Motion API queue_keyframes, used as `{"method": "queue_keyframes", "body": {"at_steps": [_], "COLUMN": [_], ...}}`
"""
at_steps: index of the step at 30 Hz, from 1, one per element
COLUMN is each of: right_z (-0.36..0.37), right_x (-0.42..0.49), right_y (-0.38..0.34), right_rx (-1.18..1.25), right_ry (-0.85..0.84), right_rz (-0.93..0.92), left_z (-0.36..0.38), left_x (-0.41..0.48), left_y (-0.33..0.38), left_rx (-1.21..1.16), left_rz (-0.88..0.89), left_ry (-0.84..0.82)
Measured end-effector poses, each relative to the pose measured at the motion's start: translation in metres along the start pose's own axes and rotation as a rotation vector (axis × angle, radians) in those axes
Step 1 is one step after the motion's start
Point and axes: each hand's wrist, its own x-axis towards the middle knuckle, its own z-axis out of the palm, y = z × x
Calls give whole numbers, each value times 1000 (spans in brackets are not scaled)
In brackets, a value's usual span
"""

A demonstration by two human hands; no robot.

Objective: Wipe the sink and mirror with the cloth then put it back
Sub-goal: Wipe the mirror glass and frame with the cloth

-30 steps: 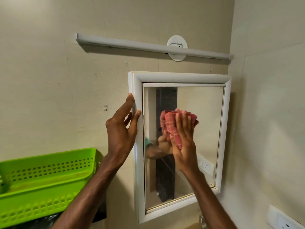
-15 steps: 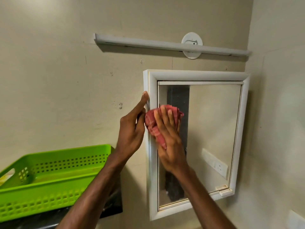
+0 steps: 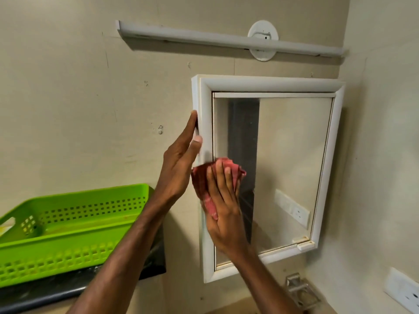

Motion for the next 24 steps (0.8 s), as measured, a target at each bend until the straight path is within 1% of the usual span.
{"method": "queue_keyframes", "body": {"at_steps": [2,3,6,9,12,14,17,18,22,24], "right_z": [8,11,4,-12,-31,-47,-78,-85,-81,-65], "right_x": [-33,-41,-42,-33,-28,-24,-12,-9,-9,-14], "right_y": [-1,-1,2,22,56,82,115,121,111,88], "right_rx": [26,29,7,-98,-180,-177,-77,-57,2,21], "right_ry": [-30,-31,-44,-70,-57,12,144,177,215,170], "right_rz": [59,61,6,-79,-74,11,235,283,355,328], "left_z": [8,13,26,35,40,41,42,43,42,40], "left_x": [-5,-7,-12,-15,-18,-20,-24,-24,-26,-26], "left_y": [-1,-3,-7,-9,-13,-15,-15,-14,-11,-10], "left_rx": [156,203,305,390,442,452,462,462,471,461], "left_rz": [63,95,172,212,227,232,236,235,219,227], "left_ry": [5,14,75,147,158,151,145,145,147,151]}}
